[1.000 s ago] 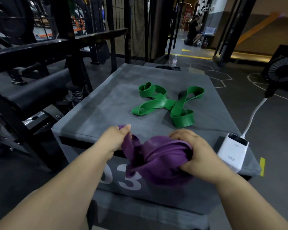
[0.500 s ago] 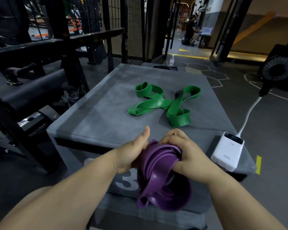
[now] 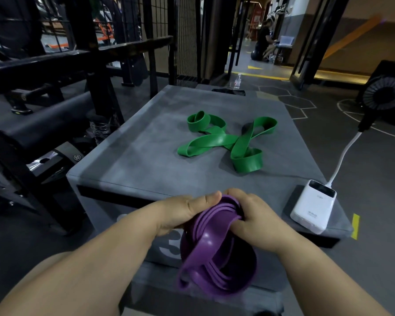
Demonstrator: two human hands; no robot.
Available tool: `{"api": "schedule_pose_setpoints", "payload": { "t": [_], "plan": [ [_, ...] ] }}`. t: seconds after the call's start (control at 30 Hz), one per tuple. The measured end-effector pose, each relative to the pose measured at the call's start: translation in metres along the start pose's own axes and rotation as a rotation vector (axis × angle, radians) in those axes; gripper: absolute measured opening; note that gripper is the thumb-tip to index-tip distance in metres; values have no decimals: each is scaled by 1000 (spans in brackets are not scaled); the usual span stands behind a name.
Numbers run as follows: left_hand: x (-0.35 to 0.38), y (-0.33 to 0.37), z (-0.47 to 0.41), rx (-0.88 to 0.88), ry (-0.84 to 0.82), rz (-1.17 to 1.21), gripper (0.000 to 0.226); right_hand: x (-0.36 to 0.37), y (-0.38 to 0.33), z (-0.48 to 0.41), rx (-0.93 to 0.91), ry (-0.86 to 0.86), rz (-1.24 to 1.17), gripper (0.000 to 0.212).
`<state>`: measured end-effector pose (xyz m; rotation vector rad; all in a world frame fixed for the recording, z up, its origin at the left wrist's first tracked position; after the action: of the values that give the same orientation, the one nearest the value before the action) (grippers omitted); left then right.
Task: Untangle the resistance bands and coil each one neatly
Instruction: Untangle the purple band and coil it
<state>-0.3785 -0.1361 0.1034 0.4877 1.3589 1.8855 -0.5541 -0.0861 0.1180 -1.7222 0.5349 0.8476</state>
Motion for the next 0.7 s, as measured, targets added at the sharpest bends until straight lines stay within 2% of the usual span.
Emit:
{"api": "schedule_pose_setpoints", "payload": {
  "t": [0.13,0.23,0.27,0.33,0.4,0.43,0.5,0.63,0.7],
  "plan": [
    [-3,3,-5,52,179,11,74,5,0,-1,110,39,101,31],
    [0,3,-4,96,136,110,62,2,-1,-4,179,83,135,35],
    [2,2,-3,112,118,105,67,1,0,-5,207,92,133,36],
    [6,0,-4,147,148,-49,79,0,3,-8,243,95,121,27],
    [9,-1,-6,189,264,-211,76,1,4,-10,248,93,92,22],
    [9,-1,-6,207,312,-236,73,1,5,-10,259,96,58,21],
    [6,0,-5,234,295,-197,74,-2,5,-11,308,89,-72,25],
    [4,3,1,267,202,-142,78,-7,10,-7,367,-27,-494,56],
    [5,3,1,282,190,-93,72,-5,14,-6,367,-68,-627,61]
  ]
}}
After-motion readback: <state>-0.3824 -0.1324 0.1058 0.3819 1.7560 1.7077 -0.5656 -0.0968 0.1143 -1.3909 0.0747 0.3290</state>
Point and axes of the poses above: each hand's wrist, its own z-axis away from the middle knuckle, its own x-axis out of the palm, y = z × x, the point moved 1 cm from there along -z, towards the middle knuckle, and after that the axes turned 3 degrees about z, right-handed, at the moved point
